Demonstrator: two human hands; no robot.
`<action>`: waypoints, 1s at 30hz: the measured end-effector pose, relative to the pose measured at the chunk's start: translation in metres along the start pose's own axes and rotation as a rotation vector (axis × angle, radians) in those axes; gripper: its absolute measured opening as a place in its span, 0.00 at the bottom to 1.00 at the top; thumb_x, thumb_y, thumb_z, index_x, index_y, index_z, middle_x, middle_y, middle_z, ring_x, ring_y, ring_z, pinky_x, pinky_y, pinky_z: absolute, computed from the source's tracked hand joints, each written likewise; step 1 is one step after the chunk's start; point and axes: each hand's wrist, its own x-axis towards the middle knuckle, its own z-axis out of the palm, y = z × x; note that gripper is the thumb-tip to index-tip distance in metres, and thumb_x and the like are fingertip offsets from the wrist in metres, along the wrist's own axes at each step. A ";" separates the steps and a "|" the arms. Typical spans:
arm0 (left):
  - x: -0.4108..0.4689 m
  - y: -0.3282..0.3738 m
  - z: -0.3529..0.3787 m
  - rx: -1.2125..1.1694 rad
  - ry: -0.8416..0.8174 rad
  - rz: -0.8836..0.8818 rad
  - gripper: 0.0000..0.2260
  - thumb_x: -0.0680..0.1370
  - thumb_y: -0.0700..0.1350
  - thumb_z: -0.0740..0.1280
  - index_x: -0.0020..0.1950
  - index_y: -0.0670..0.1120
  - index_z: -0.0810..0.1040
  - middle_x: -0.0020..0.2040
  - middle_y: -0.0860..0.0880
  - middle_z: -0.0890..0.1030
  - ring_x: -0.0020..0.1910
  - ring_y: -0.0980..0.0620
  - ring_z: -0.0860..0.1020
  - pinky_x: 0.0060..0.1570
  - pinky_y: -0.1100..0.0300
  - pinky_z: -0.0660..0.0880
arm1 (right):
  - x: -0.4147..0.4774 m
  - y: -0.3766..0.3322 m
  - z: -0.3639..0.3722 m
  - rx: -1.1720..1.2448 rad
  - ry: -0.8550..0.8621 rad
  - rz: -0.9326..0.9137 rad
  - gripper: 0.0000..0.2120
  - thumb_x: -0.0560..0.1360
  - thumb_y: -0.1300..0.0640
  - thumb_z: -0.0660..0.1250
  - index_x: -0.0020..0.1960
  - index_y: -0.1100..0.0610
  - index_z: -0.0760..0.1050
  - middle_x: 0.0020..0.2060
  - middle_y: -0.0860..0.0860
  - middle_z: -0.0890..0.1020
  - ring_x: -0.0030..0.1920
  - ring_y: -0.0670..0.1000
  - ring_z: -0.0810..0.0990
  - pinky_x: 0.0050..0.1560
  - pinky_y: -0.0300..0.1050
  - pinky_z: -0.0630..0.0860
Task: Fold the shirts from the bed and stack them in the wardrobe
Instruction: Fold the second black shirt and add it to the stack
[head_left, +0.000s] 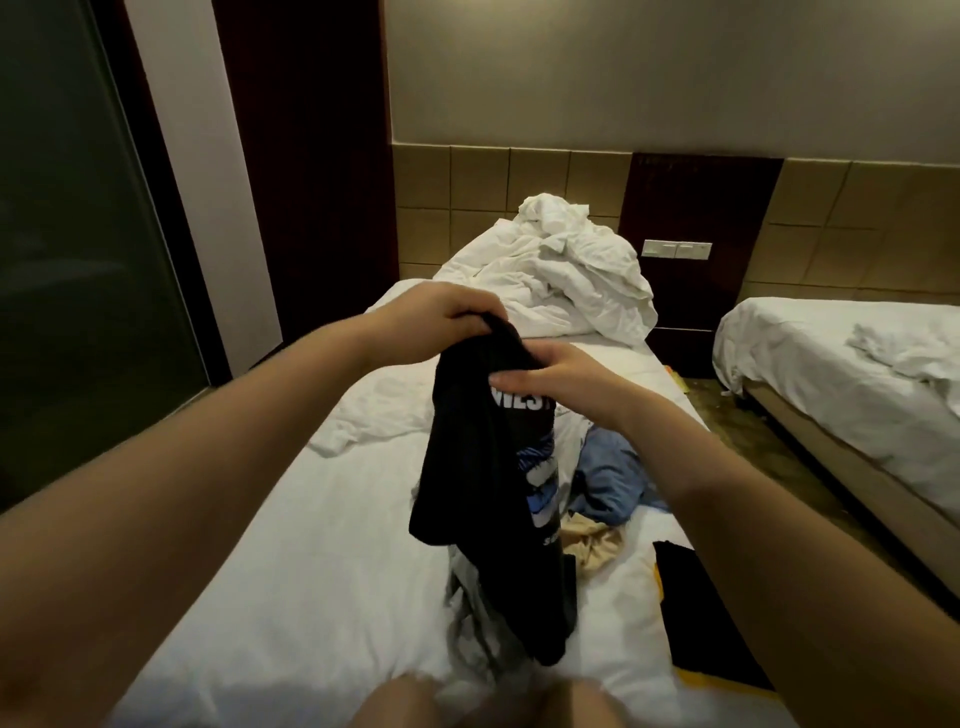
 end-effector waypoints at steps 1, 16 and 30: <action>-0.001 -0.001 -0.005 0.044 0.019 -0.001 0.09 0.79 0.38 0.61 0.54 0.47 0.79 0.42 0.60 0.75 0.47 0.56 0.73 0.51 0.66 0.69 | 0.000 -0.001 -0.005 -0.046 -0.014 0.008 0.08 0.72 0.57 0.71 0.51 0.58 0.80 0.42 0.49 0.82 0.44 0.46 0.81 0.47 0.38 0.76; -0.002 0.005 -0.043 0.359 0.276 -0.065 0.03 0.78 0.41 0.63 0.45 0.46 0.71 0.41 0.47 0.75 0.43 0.46 0.74 0.42 0.53 0.73 | -0.011 -0.061 -0.014 -0.838 0.511 -0.371 0.09 0.72 0.53 0.71 0.51 0.49 0.77 0.39 0.45 0.79 0.43 0.48 0.76 0.42 0.41 0.69; -0.016 -0.008 -0.042 0.078 0.331 -0.142 0.06 0.78 0.34 0.56 0.47 0.45 0.66 0.37 0.49 0.70 0.35 0.51 0.69 0.35 0.60 0.66 | -0.023 0.008 -0.009 -0.868 0.125 0.119 0.16 0.72 0.40 0.67 0.44 0.53 0.79 0.47 0.50 0.78 0.51 0.52 0.75 0.52 0.48 0.71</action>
